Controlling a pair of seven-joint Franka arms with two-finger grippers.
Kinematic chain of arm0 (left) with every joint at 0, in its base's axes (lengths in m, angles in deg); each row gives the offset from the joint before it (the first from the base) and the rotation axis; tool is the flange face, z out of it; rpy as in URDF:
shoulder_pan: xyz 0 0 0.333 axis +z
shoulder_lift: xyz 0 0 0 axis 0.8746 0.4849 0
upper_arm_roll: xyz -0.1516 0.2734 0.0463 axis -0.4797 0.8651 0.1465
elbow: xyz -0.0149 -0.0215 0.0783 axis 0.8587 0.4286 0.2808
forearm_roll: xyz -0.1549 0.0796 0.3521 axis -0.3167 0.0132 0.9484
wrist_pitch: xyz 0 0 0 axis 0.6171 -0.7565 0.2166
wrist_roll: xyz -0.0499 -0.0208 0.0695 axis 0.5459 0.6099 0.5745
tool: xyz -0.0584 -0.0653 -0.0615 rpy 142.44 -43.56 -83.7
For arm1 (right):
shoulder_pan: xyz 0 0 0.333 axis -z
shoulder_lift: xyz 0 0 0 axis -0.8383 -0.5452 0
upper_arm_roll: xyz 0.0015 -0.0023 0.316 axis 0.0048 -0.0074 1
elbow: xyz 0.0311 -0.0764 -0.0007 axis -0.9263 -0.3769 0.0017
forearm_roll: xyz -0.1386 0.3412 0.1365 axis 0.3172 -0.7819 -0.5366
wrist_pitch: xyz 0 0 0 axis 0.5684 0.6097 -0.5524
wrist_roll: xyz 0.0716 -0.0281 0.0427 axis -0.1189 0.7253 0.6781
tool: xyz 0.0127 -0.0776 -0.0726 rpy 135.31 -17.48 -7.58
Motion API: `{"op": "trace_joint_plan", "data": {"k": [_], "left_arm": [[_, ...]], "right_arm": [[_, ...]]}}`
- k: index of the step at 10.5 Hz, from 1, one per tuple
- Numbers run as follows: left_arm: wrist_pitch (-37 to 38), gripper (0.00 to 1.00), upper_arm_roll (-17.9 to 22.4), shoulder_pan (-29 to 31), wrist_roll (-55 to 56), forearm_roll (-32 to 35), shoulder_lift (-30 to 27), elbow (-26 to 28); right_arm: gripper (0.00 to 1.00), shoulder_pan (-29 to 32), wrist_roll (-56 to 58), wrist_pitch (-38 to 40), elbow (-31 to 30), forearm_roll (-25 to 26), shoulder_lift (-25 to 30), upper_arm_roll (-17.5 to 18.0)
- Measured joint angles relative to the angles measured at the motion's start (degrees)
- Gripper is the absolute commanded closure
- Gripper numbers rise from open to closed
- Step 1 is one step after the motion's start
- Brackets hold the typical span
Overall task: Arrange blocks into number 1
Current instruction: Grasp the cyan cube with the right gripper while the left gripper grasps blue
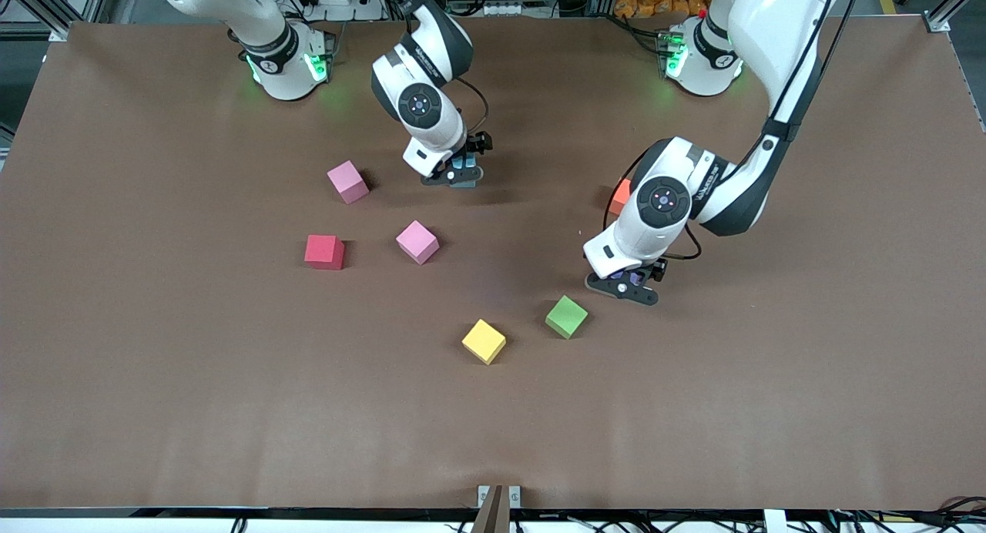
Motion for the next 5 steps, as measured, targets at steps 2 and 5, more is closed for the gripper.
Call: {"op": "trace_joint_plan", "data": {"k": [2, 5], "left_arm": [[0.0, 0.00, 0.1, 0.3, -0.4, 0.0, 0.9, -0.2], [-0.1, 0.00, 0.2, 0.4, -1.1, 0.0, 2.5, -1.7]], "right_arm": [[0.07, 0.0, 0.0, -1.6, 0.1, 0.0, -1.9, 0.0], [0.54, 0.0, -0.2, -2.0, 0.9, -0.1, -3.0, -0.2]]}}
